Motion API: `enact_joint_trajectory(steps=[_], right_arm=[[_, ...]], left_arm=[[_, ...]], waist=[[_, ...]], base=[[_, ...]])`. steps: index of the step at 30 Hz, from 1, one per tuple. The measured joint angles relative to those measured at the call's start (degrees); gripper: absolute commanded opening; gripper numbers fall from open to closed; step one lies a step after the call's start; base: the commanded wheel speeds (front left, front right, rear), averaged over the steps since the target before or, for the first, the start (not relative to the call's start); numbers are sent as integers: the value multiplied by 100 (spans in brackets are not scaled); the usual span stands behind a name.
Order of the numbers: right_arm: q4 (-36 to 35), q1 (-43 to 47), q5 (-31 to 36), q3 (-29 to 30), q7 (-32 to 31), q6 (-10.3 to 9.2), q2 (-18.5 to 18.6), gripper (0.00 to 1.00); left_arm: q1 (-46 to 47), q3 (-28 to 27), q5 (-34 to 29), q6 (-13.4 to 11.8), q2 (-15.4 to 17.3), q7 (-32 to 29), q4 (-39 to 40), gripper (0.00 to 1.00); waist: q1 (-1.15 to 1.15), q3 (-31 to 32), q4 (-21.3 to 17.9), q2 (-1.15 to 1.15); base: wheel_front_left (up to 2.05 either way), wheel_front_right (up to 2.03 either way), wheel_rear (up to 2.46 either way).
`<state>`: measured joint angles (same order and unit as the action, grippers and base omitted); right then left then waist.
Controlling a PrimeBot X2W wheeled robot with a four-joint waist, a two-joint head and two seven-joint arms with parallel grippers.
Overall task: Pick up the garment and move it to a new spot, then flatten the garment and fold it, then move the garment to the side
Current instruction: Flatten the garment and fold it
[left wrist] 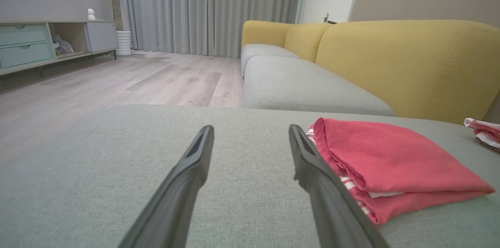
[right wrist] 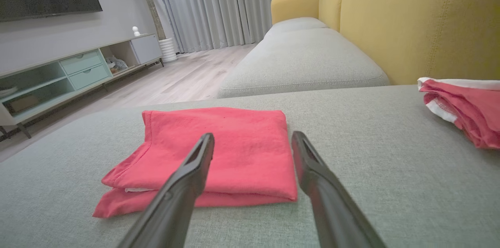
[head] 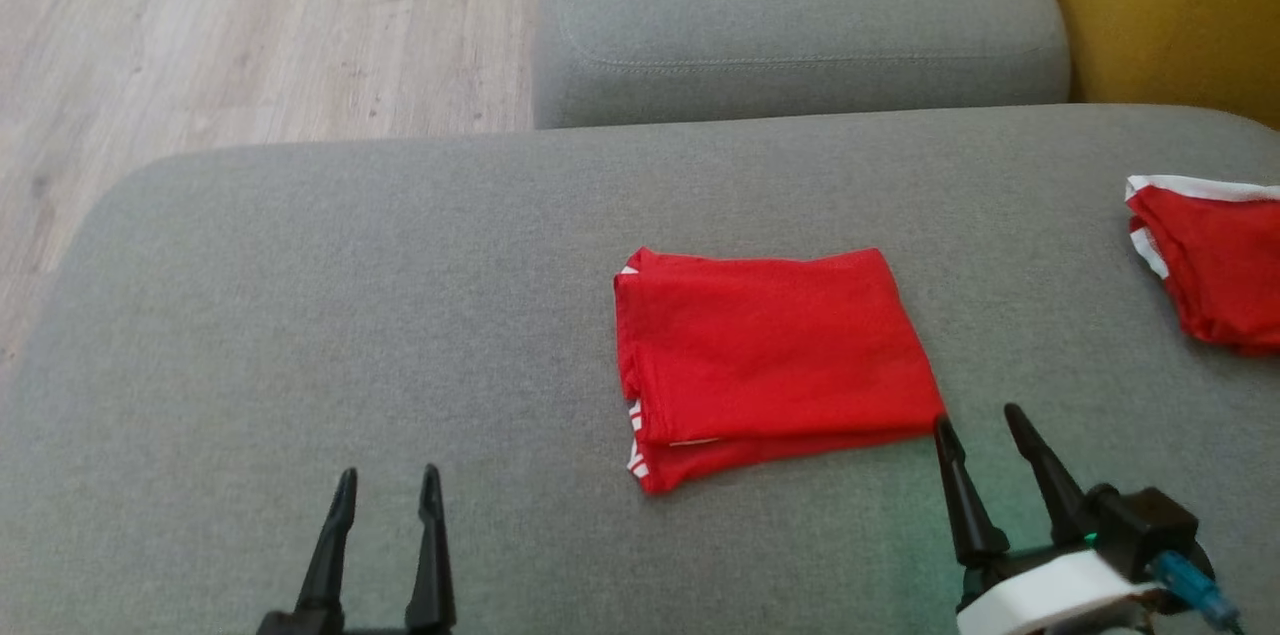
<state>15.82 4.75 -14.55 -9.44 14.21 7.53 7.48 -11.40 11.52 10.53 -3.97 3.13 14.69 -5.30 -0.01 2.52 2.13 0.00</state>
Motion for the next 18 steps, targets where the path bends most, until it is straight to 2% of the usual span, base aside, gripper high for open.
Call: enact_joint_trajectory(steps=[18], right_arm=[[-69, 29, 154, -1, 0, 0, -71, 100]], left_arm=[[-75, -59, 0, -58, 1, 0, -185, 100]], waist=[[1, 85, -122, 0]], base=[[0, 0, 0]])
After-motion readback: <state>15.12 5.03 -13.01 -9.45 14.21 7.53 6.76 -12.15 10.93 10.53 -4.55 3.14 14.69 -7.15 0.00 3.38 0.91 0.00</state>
